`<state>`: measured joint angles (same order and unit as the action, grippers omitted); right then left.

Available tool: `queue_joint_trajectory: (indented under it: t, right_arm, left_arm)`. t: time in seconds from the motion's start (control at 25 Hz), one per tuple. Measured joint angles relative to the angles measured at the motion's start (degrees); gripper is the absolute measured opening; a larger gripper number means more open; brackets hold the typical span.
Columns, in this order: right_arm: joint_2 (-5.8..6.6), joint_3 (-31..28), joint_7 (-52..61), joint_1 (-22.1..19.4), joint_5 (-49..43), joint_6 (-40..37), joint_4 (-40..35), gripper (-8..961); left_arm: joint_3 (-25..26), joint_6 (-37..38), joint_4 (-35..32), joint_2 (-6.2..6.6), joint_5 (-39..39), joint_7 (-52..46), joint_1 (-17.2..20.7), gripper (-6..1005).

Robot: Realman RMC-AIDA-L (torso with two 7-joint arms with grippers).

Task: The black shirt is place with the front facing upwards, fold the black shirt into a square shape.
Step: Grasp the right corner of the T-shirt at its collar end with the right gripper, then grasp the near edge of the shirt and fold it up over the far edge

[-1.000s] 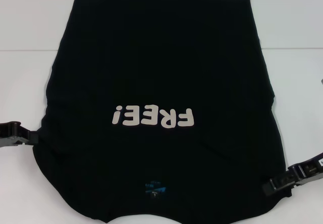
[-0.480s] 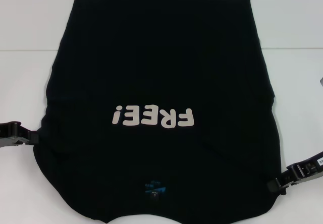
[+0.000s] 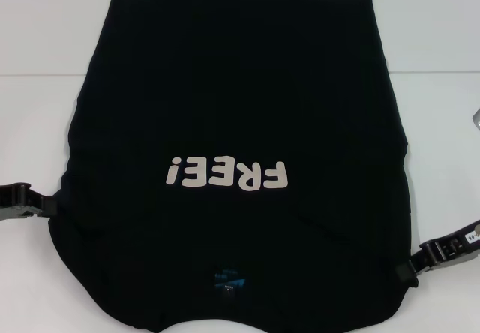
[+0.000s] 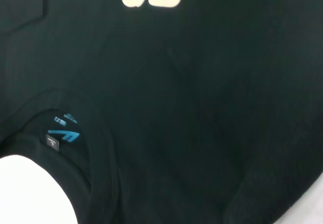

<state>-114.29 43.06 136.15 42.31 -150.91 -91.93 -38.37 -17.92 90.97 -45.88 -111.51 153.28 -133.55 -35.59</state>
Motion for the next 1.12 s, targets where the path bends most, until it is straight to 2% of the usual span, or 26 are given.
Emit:
queue_joint_trajectory:
  t: [0.12,0.36,0.6,0.8,0.96,1.12]
  right_arm:
    - [-0.03,0.02,-0.09,0.02,1.19,-0.08,-0.12,57]
    - [0.69,0.38,-1.72,0.02,1.65,-1.94,-0.24,53]
    - [2.2,0.44,-7.52,-0.87,0.95,-8.42,-0.34,54]
    - [2.84,0.45,-11.61,-1.54,-1.49,-12.48,-0.34,54]
    - [2.67,0.49,-15.85,-1.7,-4.64,-16.29,-0.34,53]
    - [2.08,0.45,-16.72,-1.71,-6.28,-16.71,-0.32,53]
  left_arm:
    - [0.13,0.0,0.0,0.0,-0.06,0.03,0.04,92]
    - [-0.23,2.22,0.04,0.15,0.34,1.57,0.18,95]
    - [-0.36,10.79,0.09,0.58,2.37,4.48,0.17,99]
    - [-2.04,18.46,0.24,0.6,6.16,6.3,0.03,101]
    - [-4.42,24.46,1.1,0.39,8.04,7.98,-0.06,104]
    - [-7.59,25.64,1.25,-0.16,8.14,7.95,-0.13,106]
